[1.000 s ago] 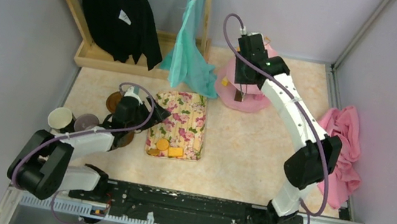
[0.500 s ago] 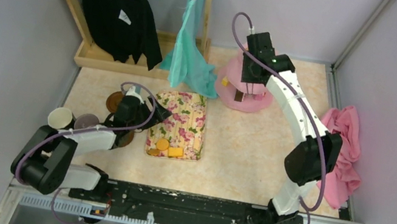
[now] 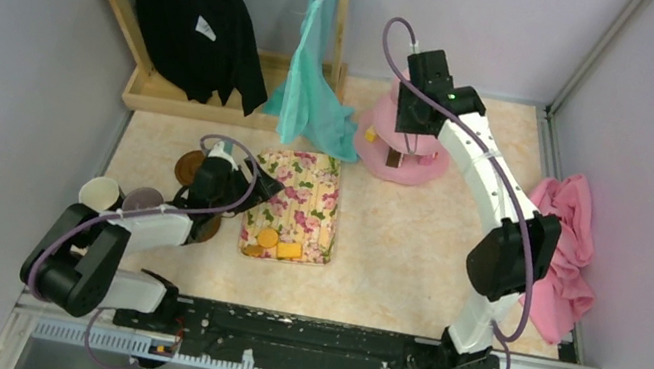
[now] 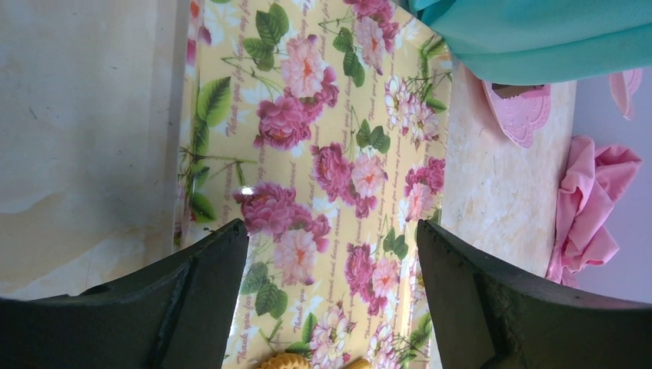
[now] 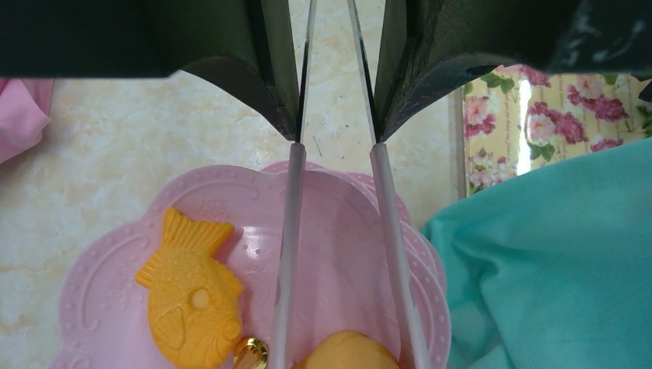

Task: Serve the afternoon tea
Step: Place the desert on the desert table.

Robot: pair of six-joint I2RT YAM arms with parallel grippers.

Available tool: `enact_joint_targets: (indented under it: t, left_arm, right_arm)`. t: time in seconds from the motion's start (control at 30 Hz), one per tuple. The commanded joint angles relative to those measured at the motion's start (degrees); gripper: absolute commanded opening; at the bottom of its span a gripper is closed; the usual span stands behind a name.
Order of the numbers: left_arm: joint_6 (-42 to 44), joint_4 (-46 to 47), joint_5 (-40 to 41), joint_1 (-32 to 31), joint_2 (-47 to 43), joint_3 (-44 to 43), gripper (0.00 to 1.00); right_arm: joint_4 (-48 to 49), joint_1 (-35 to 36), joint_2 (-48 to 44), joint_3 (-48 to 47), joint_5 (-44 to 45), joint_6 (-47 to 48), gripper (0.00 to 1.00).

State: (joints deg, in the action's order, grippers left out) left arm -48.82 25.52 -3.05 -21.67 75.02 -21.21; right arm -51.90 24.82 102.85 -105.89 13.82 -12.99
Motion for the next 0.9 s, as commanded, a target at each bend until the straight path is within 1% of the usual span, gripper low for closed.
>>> enact_joint_targets:
  t: [0.0,0.37,0.87]
  left_arm:
    - [0.61,1.82,-0.45,-0.22,0.47,-1.42,0.86]
    - [0.57,1.82,-0.38,-0.25,0.17,-1.37,0.86]
    - [0.43,1.39,-0.21,-0.30,-0.03,-1.86,0.86]
  right_arm:
    - [2.02,-0.83,-0.16,-3.80,-0.18,0.73,0.39]
    - [1.96,-0.82,-0.67,-3.74,-0.11,0.67,0.41]
    - [2.89,-0.82,-4.37,-1.61,-0.91,0.34,0.40]
